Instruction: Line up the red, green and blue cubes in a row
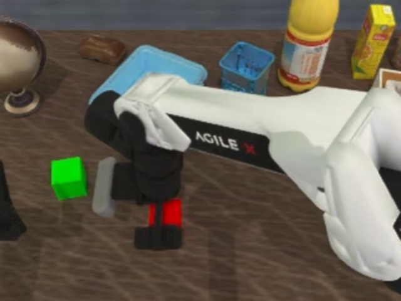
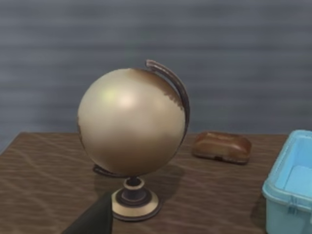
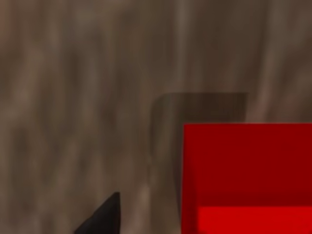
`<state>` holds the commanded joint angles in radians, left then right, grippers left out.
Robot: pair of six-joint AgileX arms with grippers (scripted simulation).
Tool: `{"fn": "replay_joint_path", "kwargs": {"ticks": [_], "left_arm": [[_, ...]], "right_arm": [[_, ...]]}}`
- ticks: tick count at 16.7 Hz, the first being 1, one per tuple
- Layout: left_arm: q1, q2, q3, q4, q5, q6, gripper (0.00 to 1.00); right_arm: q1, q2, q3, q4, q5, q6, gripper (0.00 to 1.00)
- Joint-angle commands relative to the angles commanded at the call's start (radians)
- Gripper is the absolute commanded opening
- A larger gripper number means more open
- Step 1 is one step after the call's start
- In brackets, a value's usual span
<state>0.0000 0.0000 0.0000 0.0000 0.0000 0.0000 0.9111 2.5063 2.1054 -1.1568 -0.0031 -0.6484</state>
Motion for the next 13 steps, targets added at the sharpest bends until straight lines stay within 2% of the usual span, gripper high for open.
{"fn": "replay_joint_path", "kwargs": {"ticks": [5, 10, 13], "left_arm": [[0.000, 0.000, 0.000, 0.000, 0.000, 0.000, 1.00], [0.000, 0.000, 0.000, 0.000, 0.000, 0.000, 1.00], [0.000, 0.000, 0.000, 0.000, 0.000, 0.000, 1.00]], "right_arm": [[0.001, 0.000, 0.017, -0.017, 0.001, -0.002, 1.00], [0.004, -0.010, 0.190, -0.208, 0.001, -0.002, 1.00], [0.005, -0.019, 0.243, -0.262, 0.000, -0.003, 1.00]]}}
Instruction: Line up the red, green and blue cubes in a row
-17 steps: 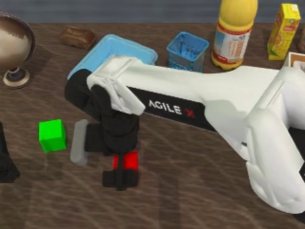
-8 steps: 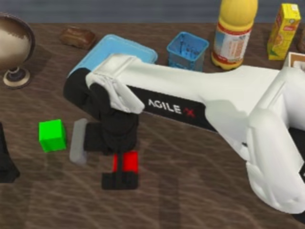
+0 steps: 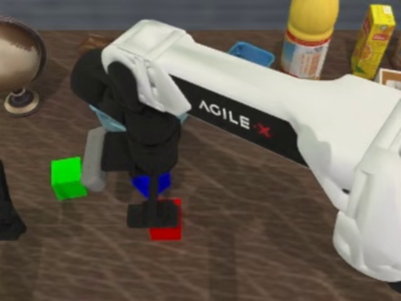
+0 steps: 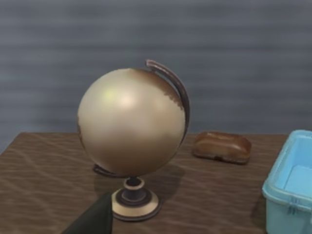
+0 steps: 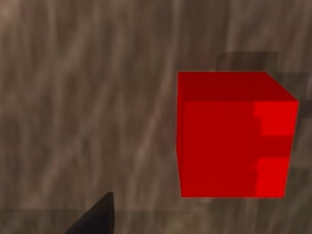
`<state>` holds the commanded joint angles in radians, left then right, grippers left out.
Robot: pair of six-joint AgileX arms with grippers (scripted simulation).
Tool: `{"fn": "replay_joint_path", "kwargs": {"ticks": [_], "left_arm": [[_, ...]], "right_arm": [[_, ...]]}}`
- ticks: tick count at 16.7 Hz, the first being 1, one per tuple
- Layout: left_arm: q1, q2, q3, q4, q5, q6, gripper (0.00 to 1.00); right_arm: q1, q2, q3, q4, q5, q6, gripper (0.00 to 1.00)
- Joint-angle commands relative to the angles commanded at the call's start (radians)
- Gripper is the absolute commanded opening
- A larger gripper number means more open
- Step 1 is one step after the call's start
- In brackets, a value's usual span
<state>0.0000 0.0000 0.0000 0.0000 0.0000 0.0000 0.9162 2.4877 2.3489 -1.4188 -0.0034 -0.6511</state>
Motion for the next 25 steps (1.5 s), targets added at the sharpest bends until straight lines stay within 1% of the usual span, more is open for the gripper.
{"fn": "replay_joint_path", "kwargs": {"ticks": [6, 8, 11, 15, 19, 22, 25], "left_arm": [[-0.004, 0.024, 0.023, -0.016, 0.001, -0.006, 1.00], [-0.011, 0.081, 0.078, -0.053, 0.003, -0.019, 1.00], [-0.025, 0.234, 0.211, -0.144, 0.003, -0.051, 1.00], [-0.048, 0.549, 0.444, -0.313, 0.001, -0.108, 1.00], [-0.075, 0.942, 0.699, -0.512, 0.000, -0.172, 1.00], [-0.096, 1.239, 0.884, -0.660, 0.000, -0.219, 1.00], [-0.116, 1.498, 1.062, -0.797, 0.001, -0.263, 1.00]], "right_arm": [[-0.017, -0.027, -0.027, 0.024, -0.003, 0.006, 1.00], [-0.046, -0.098, -0.086, 0.072, -0.009, 0.022, 1.00], [-0.123, -0.281, -0.242, 0.191, -0.023, 0.068, 1.00], [-0.277, -0.669, -0.575, 0.415, -0.043, 0.169, 1.00], [-0.457, -1.157, -1.003, 0.671, -0.056, 0.297, 1.00], [-0.583, -1.516, -1.356, 0.857, -0.056, 0.392, 1.00], [-0.694, -1.831, -1.695, 1.031, -0.047, 0.477, 1.00]]}}
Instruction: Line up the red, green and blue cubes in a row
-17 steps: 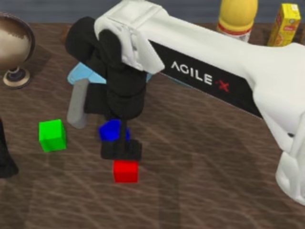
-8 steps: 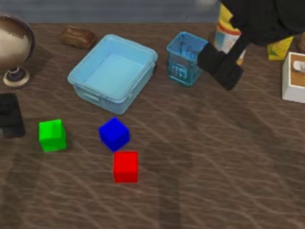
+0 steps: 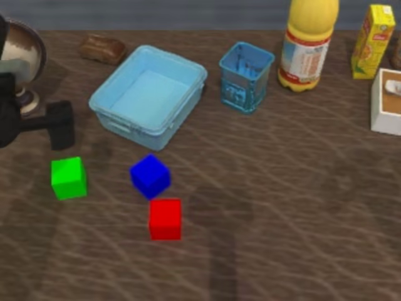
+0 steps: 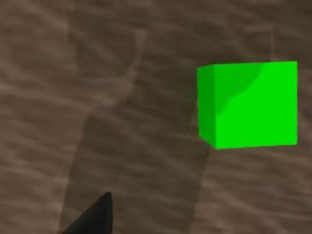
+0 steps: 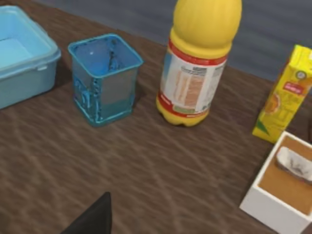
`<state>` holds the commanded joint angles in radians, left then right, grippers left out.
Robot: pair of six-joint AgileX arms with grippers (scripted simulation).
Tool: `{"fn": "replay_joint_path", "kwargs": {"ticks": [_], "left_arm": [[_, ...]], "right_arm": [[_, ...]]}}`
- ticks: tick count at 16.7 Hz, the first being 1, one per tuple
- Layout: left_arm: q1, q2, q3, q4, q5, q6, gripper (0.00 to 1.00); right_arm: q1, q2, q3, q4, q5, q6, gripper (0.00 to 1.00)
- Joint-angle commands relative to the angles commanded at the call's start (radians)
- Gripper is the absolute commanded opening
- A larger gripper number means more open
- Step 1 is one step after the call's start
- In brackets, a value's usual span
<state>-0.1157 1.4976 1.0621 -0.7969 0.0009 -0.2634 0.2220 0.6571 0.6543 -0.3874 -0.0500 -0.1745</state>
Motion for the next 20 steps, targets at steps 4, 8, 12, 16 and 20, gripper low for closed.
{"fn": "replay_joint_path", "kwargs": {"ticks": [4, 8, 12, 16, 20], "left_arm": [[-0.022, 0.258, 0.202, -0.142, 0.001, -0.049, 1.00], [-0.035, 0.426, 0.342, -0.226, 0.000, -0.081, 1.00], [-0.040, 0.475, 0.386, -0.249, 0.000, -0.090, 1.00], [-0.035, 0.479, 0.389, -0.251, 0.001, -0.090, 1.00], [-0.038, 0.508, 0.347, -0.178, 0.001, -0.087, 1.00]], "right_arm": [[-0.119, -0.359, -0.373, 0.206, 0.021, 0.094, 1.00], [-0.191, -0.592, -0.593, 0.345, 0.042, 0.155, 1.00], [-0.212, -0.657, -0.654, 0.387, 0.050, 0.175, 1.00], [-0.212, -0.657, -0.654, 0.387, 0.050, 0.175, 1.00], [-0.212, -0.657, -0.654, 0.387, 0.050, 0.175, 1.00]]}}
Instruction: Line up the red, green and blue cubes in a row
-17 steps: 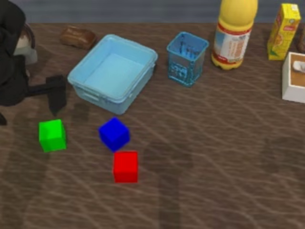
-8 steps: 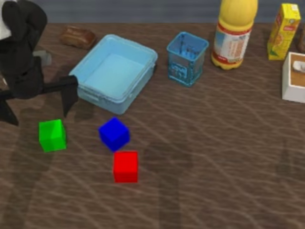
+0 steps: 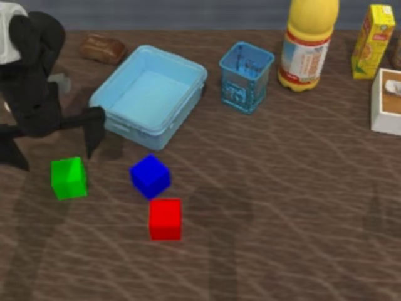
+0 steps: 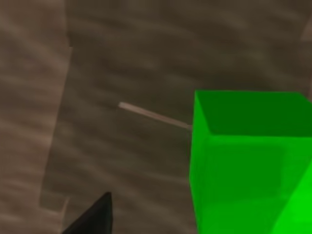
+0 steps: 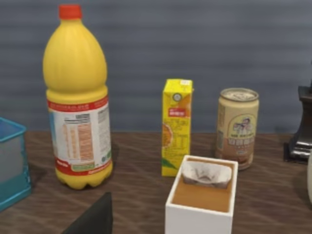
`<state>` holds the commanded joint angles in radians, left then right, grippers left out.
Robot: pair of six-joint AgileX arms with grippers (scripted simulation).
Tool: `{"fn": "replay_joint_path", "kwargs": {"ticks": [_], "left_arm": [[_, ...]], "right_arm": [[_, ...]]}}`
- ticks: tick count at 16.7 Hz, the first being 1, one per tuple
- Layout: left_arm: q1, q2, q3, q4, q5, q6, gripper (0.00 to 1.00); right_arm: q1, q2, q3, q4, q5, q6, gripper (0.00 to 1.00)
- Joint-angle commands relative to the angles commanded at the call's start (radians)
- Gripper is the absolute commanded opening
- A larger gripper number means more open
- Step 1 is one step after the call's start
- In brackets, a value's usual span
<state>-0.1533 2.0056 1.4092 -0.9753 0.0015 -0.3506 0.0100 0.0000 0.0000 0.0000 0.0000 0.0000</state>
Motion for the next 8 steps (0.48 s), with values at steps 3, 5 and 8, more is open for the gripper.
{"fn": "replay_joint_path", "kwargs": {"ticks": [3, 5, 8], "left_arm": [[0.000, 0.050, -0.066, 0.120, 0.000, 0.000, 1.00], [0.000, 0.079, -0.103, 0.187, 0.001, 0.000, 1.00], [0.000, 0.092, -0.119, 0.213, 0.001, 0.000, 1.00]], "right_arm": [[0.000, 0.000, 0.000, 0.000, 0.000, 0.000, 1.00], [0.000, 0.000, 0.000, 0.000, 0.000, 0.000, 1.00], [0.000, 0.000, 0.000, 0.000, 0.000, 0.000, 1.00]]}}
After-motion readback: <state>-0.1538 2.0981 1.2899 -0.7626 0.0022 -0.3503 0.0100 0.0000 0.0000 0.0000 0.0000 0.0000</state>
